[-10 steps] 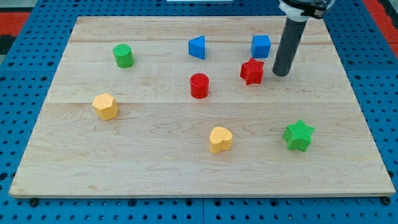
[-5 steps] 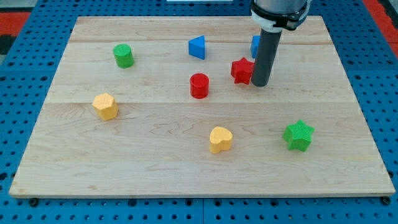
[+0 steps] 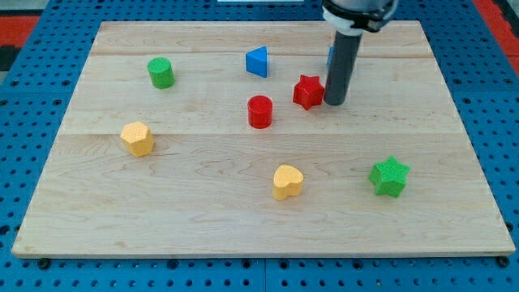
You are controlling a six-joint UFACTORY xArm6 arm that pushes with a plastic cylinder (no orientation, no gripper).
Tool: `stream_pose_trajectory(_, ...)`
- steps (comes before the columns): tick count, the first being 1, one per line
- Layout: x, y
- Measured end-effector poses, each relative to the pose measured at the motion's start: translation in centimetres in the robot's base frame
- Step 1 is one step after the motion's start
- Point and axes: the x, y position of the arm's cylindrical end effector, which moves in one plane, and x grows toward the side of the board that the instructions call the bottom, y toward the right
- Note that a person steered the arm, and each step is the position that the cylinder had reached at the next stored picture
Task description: Push red star towards green circle
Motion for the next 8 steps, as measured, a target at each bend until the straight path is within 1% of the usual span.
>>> stream_pose_trajectory(1,-1.4,-4.2)
stream_pose_trajectory(2,-1.8,-7.3)
stream_pose_trajectory(4,-1.8,-6.9)
stream_pose_trajectory(5,-1.8,-10.2)
stream_pose_trajectory(7,-2.5,-20.0)
stream_pose_trajectory(8,-2.6,-18.2)
